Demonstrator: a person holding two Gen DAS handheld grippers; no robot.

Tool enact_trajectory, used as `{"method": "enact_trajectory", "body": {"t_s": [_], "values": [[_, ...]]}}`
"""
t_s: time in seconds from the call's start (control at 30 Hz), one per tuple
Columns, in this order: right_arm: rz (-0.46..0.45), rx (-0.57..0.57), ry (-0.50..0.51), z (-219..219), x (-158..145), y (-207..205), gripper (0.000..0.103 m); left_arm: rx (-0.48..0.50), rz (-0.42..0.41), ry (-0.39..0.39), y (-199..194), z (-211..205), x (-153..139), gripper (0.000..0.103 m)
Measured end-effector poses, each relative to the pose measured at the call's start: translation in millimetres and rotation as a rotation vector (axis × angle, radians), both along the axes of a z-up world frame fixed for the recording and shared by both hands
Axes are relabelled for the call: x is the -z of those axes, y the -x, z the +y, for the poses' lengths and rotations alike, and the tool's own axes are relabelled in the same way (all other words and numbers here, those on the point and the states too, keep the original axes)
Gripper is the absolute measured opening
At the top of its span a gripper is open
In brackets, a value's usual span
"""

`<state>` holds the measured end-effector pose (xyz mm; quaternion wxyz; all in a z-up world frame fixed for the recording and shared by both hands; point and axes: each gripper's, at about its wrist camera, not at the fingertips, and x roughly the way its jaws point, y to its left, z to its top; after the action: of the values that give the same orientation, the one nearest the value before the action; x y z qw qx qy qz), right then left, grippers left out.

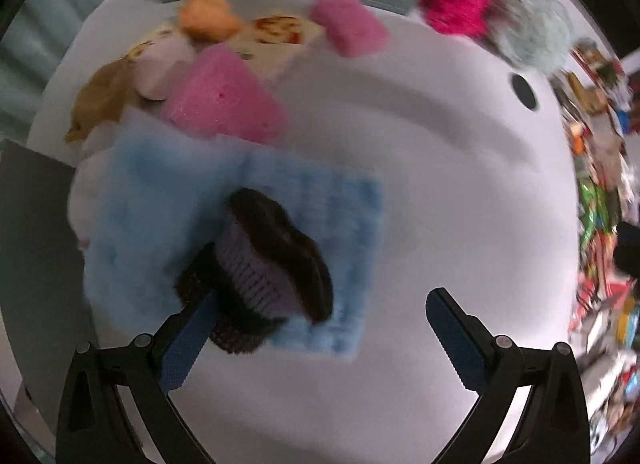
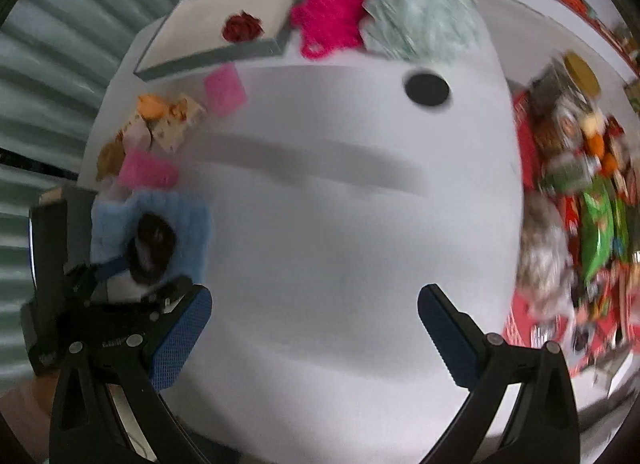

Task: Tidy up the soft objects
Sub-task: 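Grasp the dark knitted cup with left tool while right tool grasps a pink sponge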

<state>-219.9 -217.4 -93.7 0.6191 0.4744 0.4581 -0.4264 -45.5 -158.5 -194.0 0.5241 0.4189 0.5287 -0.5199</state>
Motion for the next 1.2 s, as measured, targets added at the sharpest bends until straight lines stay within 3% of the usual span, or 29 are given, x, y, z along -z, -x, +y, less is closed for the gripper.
{"method": "enact_trajectory", "body": {"t_s": [0.17, 0.37, 0.6, 0.73, 0.83, 0.9, 0.93, 0.97, 1.03, 1.07, 1.13, 1.2], "values": [[-0.017, -0.091, 0.04, -57, 14, -44, 0.103, -0.081, -0.035, 0.006, -11, -7, 8, 0.103], [0.021, -0.216, 0.054, -104, 52, -104, 0.103, -0.166, -0.048, 0.014, -16, -15, 11, 0.103], [0.152, -0.352, 0.096, -131, 89, -150, 0.103, -0.214, -0.085, 0.005, -26, -28, 18, 0.103], [0.175, -0.395, 0.089, -140, 105, -167, 0.091, -0.231, -0.085, -0.012, -36, -39, 26, 0.103], [0.173, -0.407, 0.137, -145, 103, -178, 0.085, -0.268, -0.067, -0.021, -43, -44, 31, 0.103], [0.164, -0.413, 0.156, -147, 99, -183, 0.068, -0.259, -0.073, -0.04, -43, -49, 34, 0.103], [0.154, -0.424, 0.165, -147, 95, -184, 0.046, -0.247, -0.085, -0.048, -42, -52, 36, 0.103], [0.149, -0.428, 0.157, -146, 94, -184, 0.045, -0.232, -0.092, -0.051, -40, -54, 37, 0.103], [0.124, -0.428, 0.123, -143, 94, -176, 0.045, -0.213, -0.114, -0.047, -36, -59, 36, 0.081], [0.11, -0.415, 0.111, -139, 93, -169, 0.045, -0.208, -0.116, -0.046, -31, -57, 36, 0.08], [0.07, -0.376, 0.087, -133, 88, -151, 0.045, -0.228, -0.098, -0.027, -36, -55, 31, 0.065], [0.046, -0.341, 0.066, -121, 82, -131, 0.045, -0.26, -0.07, -0.019, -41, -51, 26, 0.058]]}}
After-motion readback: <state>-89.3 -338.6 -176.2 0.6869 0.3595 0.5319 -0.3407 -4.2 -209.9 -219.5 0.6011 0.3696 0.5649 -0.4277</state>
